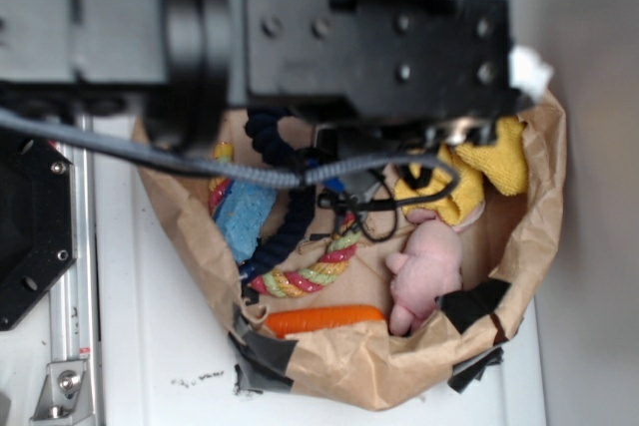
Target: Grab the blue rope.
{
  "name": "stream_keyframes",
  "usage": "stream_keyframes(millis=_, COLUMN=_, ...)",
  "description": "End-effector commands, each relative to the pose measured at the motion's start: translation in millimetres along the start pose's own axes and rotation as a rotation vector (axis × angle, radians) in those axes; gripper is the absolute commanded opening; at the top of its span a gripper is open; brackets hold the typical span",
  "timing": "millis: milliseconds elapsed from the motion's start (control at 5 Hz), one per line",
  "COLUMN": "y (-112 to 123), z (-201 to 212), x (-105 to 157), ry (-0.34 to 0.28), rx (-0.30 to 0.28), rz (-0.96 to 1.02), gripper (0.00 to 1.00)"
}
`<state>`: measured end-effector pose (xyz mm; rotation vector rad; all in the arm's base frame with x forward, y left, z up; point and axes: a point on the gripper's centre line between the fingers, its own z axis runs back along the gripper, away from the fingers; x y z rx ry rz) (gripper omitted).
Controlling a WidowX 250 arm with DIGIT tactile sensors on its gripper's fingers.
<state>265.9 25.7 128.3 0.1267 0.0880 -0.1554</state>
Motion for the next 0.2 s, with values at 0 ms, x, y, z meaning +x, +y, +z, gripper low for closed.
stream_keyframes(millis=0, y=14.2, z=39.6, x=-4.3, ry=-0.053, rx=-0.053, rz=0.133, gripper=0.0)
